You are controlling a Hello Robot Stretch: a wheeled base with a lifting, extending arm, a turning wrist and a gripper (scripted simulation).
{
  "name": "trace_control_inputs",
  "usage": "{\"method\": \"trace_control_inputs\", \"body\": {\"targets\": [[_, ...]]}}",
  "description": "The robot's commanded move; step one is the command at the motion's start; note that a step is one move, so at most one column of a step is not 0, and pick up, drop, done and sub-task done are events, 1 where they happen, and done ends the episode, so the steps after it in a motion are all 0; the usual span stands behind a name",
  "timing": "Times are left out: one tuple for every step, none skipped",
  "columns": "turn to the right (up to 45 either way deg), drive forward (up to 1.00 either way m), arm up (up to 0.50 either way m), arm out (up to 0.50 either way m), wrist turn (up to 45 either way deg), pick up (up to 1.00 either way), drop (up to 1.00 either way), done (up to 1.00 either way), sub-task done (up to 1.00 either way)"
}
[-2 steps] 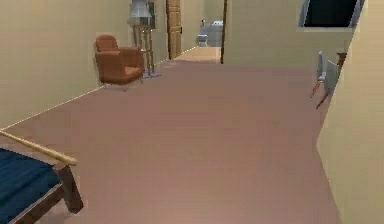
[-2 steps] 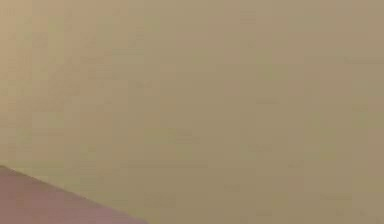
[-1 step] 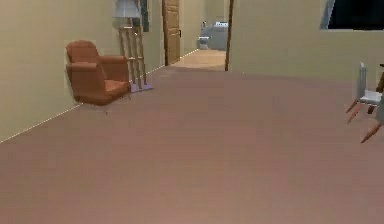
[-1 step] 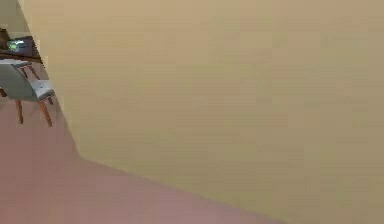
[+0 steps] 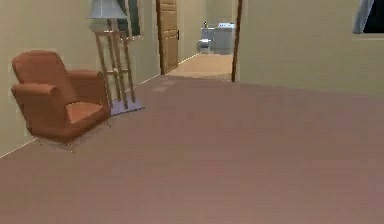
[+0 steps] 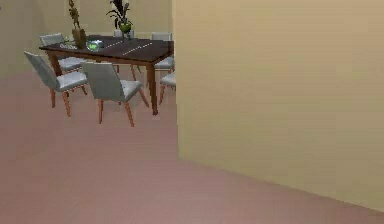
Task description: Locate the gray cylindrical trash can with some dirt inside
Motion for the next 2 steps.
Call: {"method": "trace_control_inputs", "body": {"targets": [[3.0, 0.00, 0.00, 0.00, 0.0, 0.00, 0.00, 0.00, 0.00], [0.0, 1.00, 0.00, 0.00, 0.0, 0.00, 0.00, 0.00, 0.00]]}}
